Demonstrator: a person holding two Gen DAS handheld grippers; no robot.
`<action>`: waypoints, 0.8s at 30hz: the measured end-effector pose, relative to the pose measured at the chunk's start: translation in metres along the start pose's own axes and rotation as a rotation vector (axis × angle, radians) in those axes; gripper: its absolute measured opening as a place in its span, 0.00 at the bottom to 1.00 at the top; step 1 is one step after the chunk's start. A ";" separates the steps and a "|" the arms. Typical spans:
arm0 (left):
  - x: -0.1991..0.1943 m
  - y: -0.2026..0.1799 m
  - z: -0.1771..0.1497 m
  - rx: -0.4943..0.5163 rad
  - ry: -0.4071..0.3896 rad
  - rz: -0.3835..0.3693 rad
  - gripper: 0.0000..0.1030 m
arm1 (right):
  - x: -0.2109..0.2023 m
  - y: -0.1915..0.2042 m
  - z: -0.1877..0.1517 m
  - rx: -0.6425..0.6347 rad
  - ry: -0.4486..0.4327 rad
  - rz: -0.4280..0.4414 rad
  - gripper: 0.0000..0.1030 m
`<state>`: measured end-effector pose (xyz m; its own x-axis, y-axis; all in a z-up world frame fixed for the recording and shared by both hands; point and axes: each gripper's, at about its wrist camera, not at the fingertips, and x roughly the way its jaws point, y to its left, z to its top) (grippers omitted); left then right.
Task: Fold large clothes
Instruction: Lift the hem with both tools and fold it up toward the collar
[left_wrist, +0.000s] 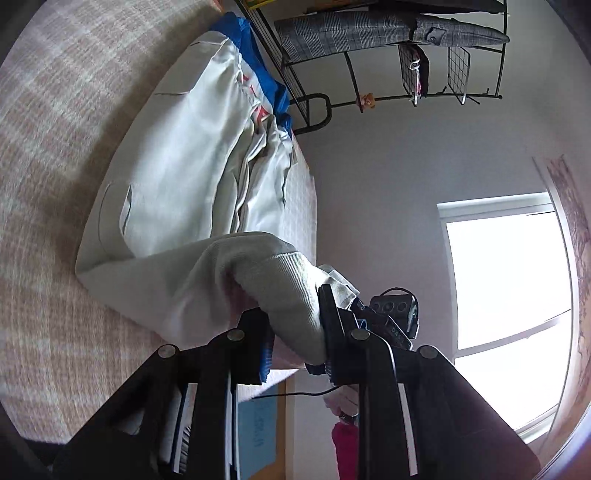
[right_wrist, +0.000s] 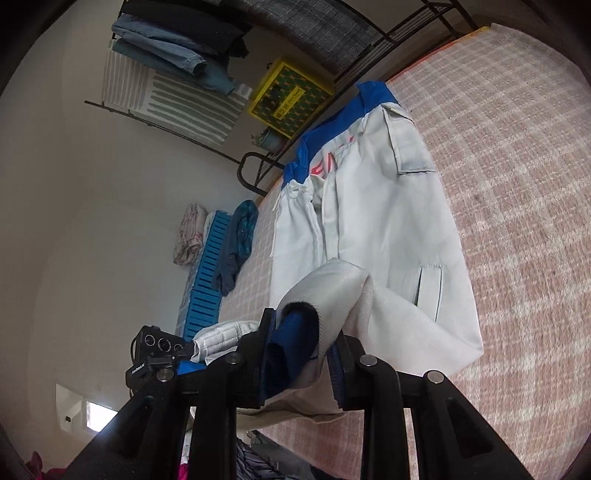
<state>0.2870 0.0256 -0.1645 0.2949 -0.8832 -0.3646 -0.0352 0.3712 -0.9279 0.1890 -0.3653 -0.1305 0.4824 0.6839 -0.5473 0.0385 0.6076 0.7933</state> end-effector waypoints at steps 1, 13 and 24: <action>0.005 0.003 0.007 -0.005 -0.011 0.013 0.20 | 0.006 -0.001 0.006 0.002 0.001 -0.026 0.24; 0.051 0.059 0.060 -0.119 -0.044 0.128 0.22 | 0.055 -0.053 0.037 0.172 0.045 -0.133 0.28; 0.029 0.044 0.079 -0.160 -0.036 0.009 0.59 | 0.009 -0.058 0.043 0.205 -0.030 0.007 0.60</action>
<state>0.3695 0.0394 -0.2093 0.3279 -0.8682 -0.3725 -0.1884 0.3263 -0.9263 0.2290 -0.4119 -0.1698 0.5091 0.6735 -0.5360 0.2113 0.5058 0.8363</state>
